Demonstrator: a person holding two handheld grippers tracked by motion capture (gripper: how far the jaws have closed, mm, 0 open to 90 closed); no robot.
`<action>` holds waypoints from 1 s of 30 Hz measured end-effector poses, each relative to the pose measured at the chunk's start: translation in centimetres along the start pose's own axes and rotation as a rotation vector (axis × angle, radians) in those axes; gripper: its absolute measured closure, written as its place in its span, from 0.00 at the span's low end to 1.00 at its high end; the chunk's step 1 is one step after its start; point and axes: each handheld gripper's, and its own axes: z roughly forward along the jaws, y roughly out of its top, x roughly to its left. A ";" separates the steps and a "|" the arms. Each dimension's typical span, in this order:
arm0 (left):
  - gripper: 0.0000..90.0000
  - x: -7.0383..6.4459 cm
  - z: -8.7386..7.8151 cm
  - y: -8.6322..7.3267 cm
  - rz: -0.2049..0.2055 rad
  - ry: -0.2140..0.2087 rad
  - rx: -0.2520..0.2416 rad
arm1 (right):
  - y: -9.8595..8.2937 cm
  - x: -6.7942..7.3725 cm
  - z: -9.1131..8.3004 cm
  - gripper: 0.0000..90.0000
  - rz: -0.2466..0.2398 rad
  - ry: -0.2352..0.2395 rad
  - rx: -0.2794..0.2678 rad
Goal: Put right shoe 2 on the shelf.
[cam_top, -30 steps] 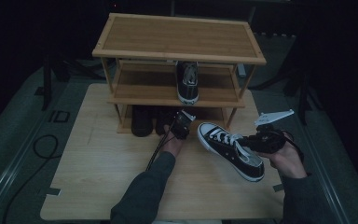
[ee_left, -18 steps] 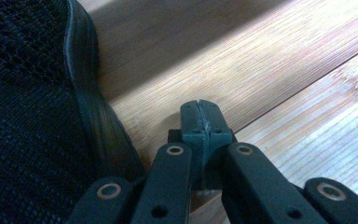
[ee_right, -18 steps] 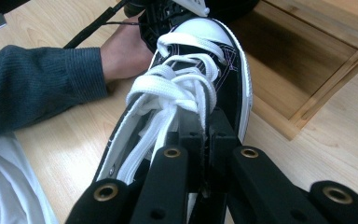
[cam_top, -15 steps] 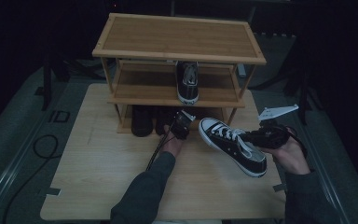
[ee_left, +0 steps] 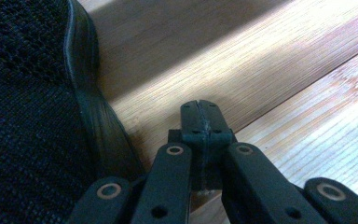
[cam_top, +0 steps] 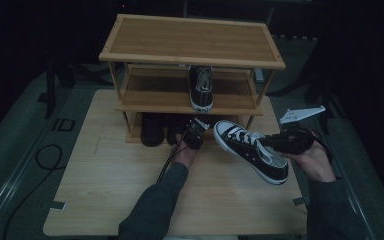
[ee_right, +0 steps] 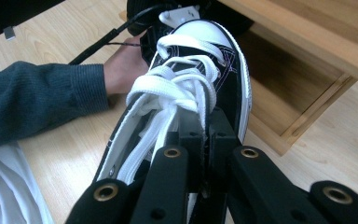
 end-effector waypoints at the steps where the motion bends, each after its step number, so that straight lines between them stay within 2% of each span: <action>1: 1.00 0.0 0.0 0.0 0.000 -0.001 0.000 | 0.1 0.0 -0.1 0.98 -0.002 -0.003 -0.003; 18: 1.00 0.1 0.0 0.0 -0.003 -0.009 -0.001 | 1.9 0.0 -1.0 0.98 -0.019 -0.005 -0.040; 30: 1.00 0.0 0.0 0.0 -0.001 -0.003 -0.001 | 4.1 -1.1 -1.9 0.98 -0.001 -0.046 -0.085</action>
